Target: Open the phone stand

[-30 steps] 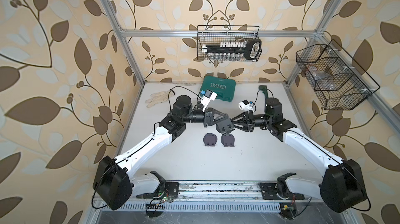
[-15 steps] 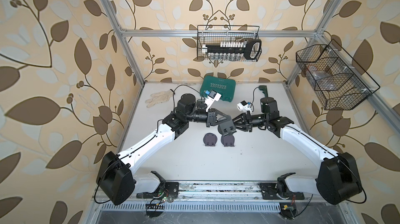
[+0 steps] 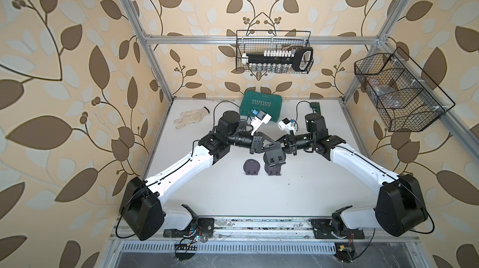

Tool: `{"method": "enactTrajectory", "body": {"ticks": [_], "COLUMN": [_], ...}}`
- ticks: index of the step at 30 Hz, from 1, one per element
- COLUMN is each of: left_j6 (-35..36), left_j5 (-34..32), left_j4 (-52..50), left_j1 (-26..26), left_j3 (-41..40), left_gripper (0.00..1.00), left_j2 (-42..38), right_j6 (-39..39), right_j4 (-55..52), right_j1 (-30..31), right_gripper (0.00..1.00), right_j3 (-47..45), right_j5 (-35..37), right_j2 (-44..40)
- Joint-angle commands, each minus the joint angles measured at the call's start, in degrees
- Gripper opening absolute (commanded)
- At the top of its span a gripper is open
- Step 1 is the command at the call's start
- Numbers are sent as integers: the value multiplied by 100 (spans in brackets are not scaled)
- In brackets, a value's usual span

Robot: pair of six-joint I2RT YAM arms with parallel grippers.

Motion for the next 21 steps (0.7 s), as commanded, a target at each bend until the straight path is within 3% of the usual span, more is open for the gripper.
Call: {"method": "enactTrajectory", "body": {"ticks": [1, 9, 16, 21], "left_j6": [200, 659, 652, 668], "left_j5": [53, 61, -6, 480], "left_j4": [67, -558, -584, -505], "left_j1": [-15, -9, -10, -16], "left_j3": [300, 588, 530, 618], "left_gripper": [0, 0, 0, 0], "left_j2": [-15, 4, -5, -61], "right_j6": [122, 380, 581, 447], "right_j4": [163, 316, 431, 169], "right_j1": [26, 6, -31, -56], "right_gripper": [0, 0, 0, 0], "right_j3": [-56, -304, -351, -358], "right_j5": [62, 184, 208, 79], "right_j2": [-122, -450, -538, -459]}}
